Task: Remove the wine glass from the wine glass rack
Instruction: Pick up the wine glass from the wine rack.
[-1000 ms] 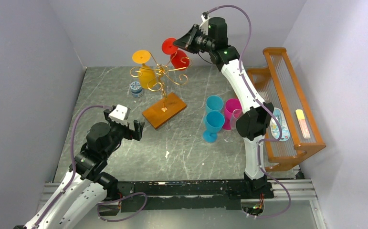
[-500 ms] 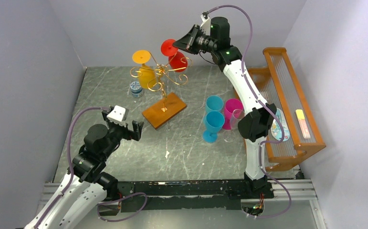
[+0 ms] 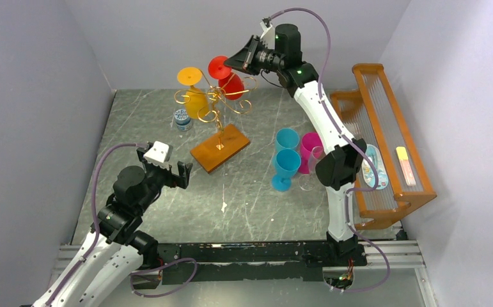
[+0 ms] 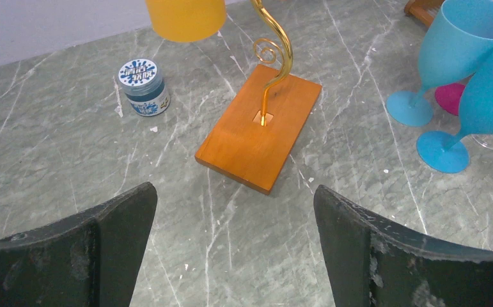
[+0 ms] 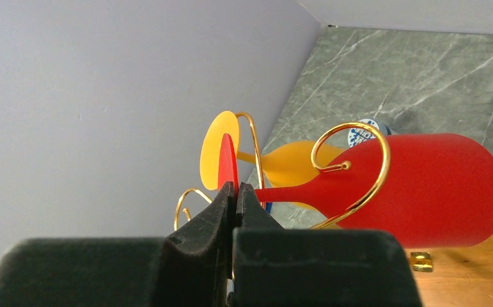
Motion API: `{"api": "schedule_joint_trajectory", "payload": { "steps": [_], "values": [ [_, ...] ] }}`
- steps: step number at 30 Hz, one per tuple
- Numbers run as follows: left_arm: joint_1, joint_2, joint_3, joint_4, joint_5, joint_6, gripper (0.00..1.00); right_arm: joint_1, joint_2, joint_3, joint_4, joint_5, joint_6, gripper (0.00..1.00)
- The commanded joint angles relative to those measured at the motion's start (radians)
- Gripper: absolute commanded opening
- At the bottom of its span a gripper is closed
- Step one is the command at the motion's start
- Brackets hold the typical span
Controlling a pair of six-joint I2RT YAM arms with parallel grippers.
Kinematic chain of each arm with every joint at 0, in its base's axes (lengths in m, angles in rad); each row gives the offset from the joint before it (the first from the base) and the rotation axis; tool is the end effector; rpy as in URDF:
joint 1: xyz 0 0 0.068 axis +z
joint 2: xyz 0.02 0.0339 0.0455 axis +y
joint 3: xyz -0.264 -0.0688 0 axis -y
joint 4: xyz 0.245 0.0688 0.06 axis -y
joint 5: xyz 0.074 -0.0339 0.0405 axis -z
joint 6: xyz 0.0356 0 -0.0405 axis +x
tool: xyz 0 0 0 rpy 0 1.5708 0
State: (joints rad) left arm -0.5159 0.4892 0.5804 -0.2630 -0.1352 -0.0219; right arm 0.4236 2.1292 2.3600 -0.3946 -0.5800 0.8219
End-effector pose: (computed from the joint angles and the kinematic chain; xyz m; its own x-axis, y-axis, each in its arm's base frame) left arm 0.1182 -0.0615 0.3009 -0.1568 0.0640 -0.9855 0.3700 0.9291 0.0015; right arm 0.4360 0.2180 0.4349 -0.7141 0.3501 -0.6063 -0.4608 0.4169 0.7835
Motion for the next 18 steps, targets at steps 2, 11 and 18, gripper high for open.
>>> {"api": "schedule_joint_trajectory", "payload": {
  "steps": [2,11,18],
  "values": [
    [0.006,-0.001,0.018,-0.002,-0.015,0.01,0.97,0.011,0.038,0.04,0.008,-0.005,0.005,0.0],
    [0.006,-0.002,0.018,-0.003,-0.019,0.01,0.97,0.023,0.082,0.055,0.091,-0.016,0.047,0.0],
    [0.005,-0.009,0.015,0.0,-0.02,0.01,0.97,0.026,0.087,0.049,0.144,0.021,0.066,0.0]
  ]
}}
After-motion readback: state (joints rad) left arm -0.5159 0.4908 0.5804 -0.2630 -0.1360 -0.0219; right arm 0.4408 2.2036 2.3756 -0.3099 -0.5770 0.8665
